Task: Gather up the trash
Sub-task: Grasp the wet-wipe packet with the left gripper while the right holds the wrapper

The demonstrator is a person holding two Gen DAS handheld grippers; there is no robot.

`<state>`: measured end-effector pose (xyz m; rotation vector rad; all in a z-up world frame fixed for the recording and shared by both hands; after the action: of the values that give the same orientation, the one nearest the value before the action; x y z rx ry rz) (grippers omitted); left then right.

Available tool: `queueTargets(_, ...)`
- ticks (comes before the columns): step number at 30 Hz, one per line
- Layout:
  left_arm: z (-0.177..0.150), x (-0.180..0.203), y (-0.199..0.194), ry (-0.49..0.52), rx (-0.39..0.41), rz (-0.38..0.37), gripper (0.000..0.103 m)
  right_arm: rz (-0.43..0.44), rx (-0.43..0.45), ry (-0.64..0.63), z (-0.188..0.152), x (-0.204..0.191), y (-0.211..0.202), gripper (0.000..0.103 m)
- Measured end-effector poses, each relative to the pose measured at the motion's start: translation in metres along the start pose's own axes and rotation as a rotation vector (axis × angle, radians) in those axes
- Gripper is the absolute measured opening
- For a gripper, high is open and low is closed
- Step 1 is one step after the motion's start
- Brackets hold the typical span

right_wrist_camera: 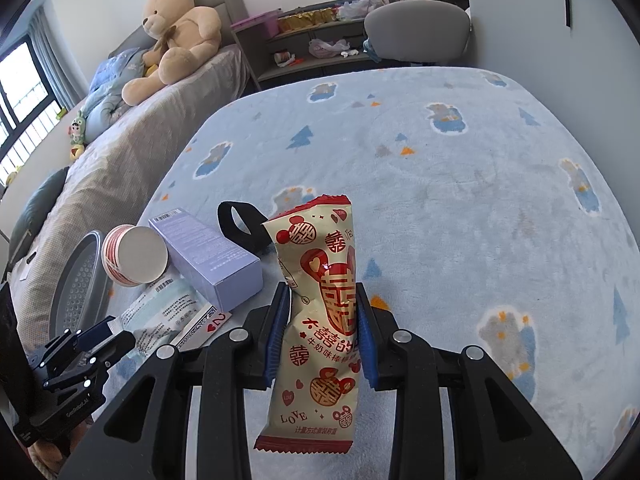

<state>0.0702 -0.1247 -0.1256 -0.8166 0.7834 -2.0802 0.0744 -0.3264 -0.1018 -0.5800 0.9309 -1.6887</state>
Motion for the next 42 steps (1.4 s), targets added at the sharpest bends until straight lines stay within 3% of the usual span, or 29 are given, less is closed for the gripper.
queueTargets(2, -0.006, 0.005, -0.002, -0.001, -0.009, -0.017, 0.033, 0.000, -0.002, -0.001, 0.000, 0.001, 0.000, 0.031)
queueTargets(9, -0.023, 0.009, -0.007, -0.017, -0.040, -0.014, 0.033, -0.002, -0.005, -0.001, 0.000, 0.002, 0.001, 0.032)
queueTargets(16, -0.022, -0.001, -0.017, -0.039, -0.043, 0.018, 0.048, 0.008, -0.002, -0.002, 0.000, 0.000, 0.001, 0.032)
queueTargets(21, -0.015, 0.003, -0.017, -0.019, -0.046, 0.022, 0.052, 0.017, 0.002, 0.000, 0.001, 0.000, 0.000, 0.032)
queueTargets(32, 0.009, 0.021, 0.012, 0.036, -0.107, 0.010, 0.054, 0.024, 0.008, 0.001, 0.001, -0.003, -0.005, 0.032)
queueTargets(42, 0.009, 0.020, 0.037, 0.029, -0.163, 0.015, 0.054, 0.030, 0.014, -0.001, 0.001, -0.005, -0.008, 0.032)
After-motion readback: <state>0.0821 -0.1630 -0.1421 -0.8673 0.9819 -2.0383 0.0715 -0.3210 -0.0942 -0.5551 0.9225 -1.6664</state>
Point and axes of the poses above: each gripper's, at about its wrist camera, not at the fingertips, and y roughly the way its jaws point, x to its right, z to its top, the point moved 10 cm from there along y, roughly the way its jaws point, and after that the axes turned 13 degrees about -z, right-handed, at the moved point
